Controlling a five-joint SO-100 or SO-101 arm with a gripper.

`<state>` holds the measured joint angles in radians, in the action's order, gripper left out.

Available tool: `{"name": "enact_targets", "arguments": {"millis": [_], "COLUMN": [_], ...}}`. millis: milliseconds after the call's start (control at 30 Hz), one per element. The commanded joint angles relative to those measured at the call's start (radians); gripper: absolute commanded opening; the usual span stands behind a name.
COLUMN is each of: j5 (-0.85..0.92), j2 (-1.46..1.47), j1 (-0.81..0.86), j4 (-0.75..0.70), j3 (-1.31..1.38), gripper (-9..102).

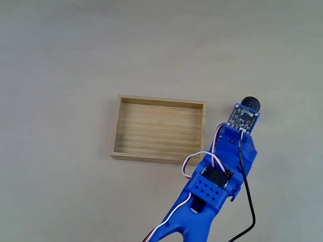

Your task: Place the black cylinder in the wooden box then return to rest.

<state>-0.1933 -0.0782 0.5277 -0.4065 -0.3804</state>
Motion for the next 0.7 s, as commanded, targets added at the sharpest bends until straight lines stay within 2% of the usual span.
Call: {"name": "enact_targets", "arguments": {"millis": [0,667], "j5": [0.002,0.006], "j2": [-0.009,-0.222], "j1": [0.000,-0.003], "j4": [0.063,0.086], "j3": [0.163,0.377], "gripper": [32,34]}}
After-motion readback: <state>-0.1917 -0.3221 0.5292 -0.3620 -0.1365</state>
